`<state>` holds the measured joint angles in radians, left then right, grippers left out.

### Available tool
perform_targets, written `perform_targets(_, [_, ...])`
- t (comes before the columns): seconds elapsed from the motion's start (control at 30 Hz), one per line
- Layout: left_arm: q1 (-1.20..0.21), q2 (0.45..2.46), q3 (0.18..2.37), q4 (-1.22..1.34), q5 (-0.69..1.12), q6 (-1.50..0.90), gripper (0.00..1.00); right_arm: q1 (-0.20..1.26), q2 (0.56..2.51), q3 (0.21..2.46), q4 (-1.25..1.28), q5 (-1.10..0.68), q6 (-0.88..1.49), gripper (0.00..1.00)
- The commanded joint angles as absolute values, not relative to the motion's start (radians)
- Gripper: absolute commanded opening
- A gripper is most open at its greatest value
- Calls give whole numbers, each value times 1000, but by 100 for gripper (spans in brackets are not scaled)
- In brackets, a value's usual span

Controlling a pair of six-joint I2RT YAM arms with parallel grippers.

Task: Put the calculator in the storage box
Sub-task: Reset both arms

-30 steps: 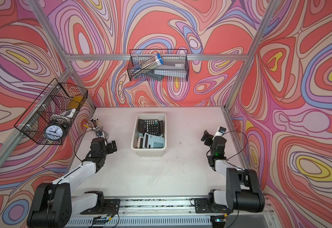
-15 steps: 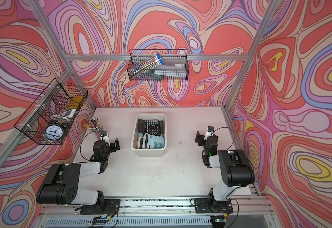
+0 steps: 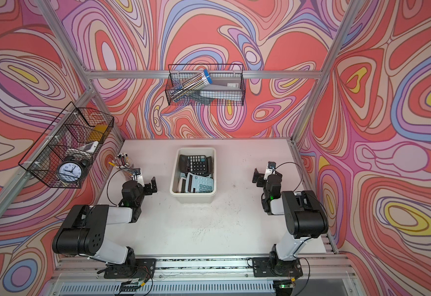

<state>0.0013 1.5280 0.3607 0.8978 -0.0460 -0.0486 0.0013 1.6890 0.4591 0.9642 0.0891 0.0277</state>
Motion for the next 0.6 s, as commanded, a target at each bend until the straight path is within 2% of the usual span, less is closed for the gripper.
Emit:
perform_targets(0.0, [5, 1530, 385, 852, 3, -21, 99, 1, 1698, 466, 958, 98, 32, 98])
perform_targets(0.57, [5, 1534, 382, 865, 3, -22, 99, 2, 1698, 468, 953, 94, 32, 98])
